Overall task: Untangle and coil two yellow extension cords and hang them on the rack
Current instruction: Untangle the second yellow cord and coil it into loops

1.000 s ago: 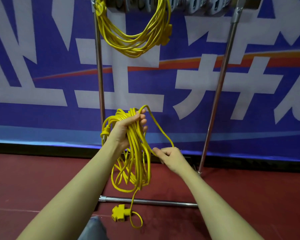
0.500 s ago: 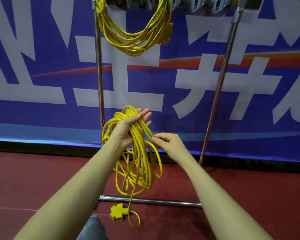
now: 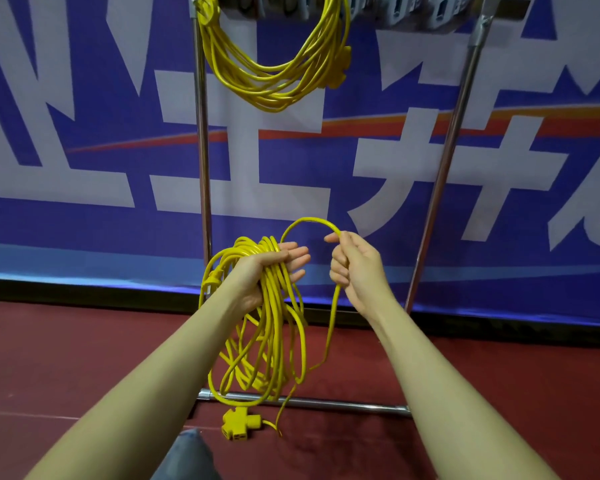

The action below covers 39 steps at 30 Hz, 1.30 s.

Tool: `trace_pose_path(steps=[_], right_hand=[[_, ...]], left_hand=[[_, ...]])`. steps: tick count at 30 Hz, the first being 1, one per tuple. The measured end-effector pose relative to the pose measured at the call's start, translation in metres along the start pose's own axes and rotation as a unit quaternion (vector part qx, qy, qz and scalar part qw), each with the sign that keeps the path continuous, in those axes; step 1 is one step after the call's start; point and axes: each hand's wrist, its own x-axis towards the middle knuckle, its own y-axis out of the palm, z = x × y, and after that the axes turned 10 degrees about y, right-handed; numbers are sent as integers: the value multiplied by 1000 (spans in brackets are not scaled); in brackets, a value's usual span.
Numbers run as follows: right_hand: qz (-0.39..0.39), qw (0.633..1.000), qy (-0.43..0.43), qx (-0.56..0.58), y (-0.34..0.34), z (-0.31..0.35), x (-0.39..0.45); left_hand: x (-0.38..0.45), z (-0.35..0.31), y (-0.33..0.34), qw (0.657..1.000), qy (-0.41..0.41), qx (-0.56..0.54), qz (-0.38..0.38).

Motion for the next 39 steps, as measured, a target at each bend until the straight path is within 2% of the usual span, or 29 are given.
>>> trace_pose_path(steps=[3,6,12,15,18,21,23,25,31,34,39], right_hand=[[32,989,52,133,8,11,5],[33,975,64,209,15,21,12],[-24,964,56,259,12,26,25],[-52,984,56,162,1,22,27],[-52,997,50,20,-14,12,20],[15,992,68,-106,-28,-3,6],[94,966,96,-220,-31,-12,-2],[148,939,84,-299,-28,-19,-5],[113,944,-38,-307,-12,-14,-3],[89,945,-49,-312,-11,-14,-3],[113,951,-39,-287,-8,-9,-3]], left_hand=[[-4,8,3,998,-42,46,30],[-10,13,5,990,-63,96,79],[-12,10,8,987,-77,68,123],[-8,9,13,987,-66,63,132],[-1,6,18,994,-31,50,89],[7,-4,22,999,3,22,42],[13,-11,25,1000,16,1,22],[16,-19,28,999,27,-10,20],[21,-34,30,999,41,-4,27],[19,-34,29,999,49,-2,21],[20,-22,31,998,43,-53,-5]])
